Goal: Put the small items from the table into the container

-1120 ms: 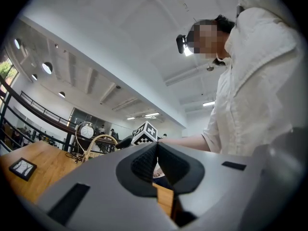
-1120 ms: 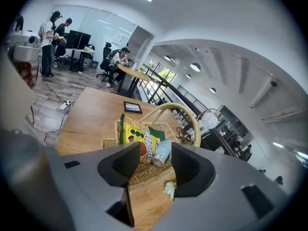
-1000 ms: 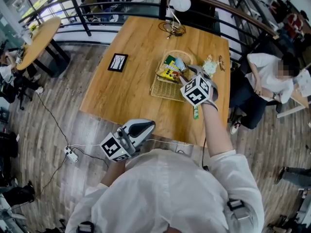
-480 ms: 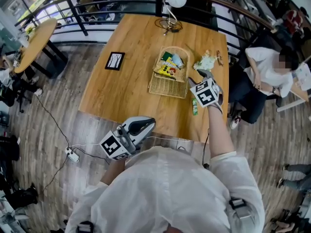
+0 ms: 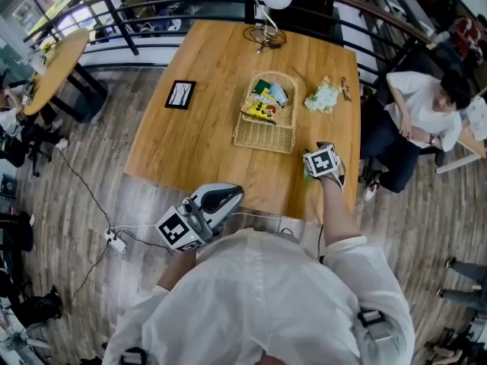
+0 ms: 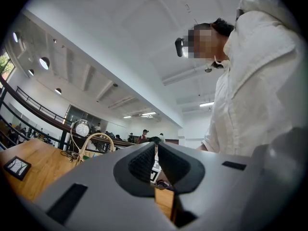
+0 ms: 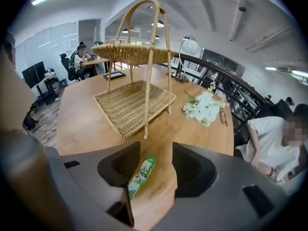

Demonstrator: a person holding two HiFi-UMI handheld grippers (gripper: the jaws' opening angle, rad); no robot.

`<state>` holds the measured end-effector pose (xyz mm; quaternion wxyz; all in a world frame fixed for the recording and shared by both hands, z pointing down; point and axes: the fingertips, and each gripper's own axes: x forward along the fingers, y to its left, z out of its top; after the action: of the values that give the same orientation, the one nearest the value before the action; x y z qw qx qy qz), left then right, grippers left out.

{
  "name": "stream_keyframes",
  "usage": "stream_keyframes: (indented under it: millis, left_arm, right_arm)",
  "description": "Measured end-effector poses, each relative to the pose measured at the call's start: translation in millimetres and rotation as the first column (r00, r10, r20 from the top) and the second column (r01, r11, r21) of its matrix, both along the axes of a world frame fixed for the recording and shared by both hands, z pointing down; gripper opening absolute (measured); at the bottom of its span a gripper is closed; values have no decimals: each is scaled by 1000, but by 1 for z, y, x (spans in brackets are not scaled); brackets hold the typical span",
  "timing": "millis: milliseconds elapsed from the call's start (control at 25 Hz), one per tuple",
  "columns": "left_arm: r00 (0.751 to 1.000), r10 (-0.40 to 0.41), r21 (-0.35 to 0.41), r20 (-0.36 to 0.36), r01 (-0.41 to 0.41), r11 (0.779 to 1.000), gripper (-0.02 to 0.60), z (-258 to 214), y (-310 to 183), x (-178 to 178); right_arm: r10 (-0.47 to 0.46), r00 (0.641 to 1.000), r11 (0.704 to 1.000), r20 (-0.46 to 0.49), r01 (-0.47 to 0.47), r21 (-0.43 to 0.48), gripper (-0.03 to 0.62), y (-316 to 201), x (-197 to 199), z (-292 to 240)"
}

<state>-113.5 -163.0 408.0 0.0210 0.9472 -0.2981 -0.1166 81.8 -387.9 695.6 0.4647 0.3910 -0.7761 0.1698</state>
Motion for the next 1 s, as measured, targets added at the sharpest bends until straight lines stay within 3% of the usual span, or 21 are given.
stream_keyframes:
  millis: [160, 720, 800, 920, 1000]
  left_arm:
    - [1000, -9, -5, 5, 9, 1000, 9, 1, -1, -1]
    - [999, -35, -26, 24, 36, 999, 9, 5, -4, -6]
    - [999, -41, -27, 24, 42, 999, 9, 6, -4, -6]
    - [998, -55, -26, 25, 56, 998, 9, 6, -5, -10]
    - [998, -56, -28, 27, 57, 998, 9, 7, -6, -11]
  right_arm:
    - [52, 996, 997, -66, -56, -54, 198, 8, 15, 24]
    - [106, 985, 984, -139, -124, -131, 196, 12, 28, 70]
    - [114, 987, 981, -117, -131, -146, 196, 18, 30, 79]
    - [120, 993, 976, 10, -116, -187, 191, 26, 14, 84]
    - [94, 995, 976, 35, -85, -203, 123, 29, 7, 83]
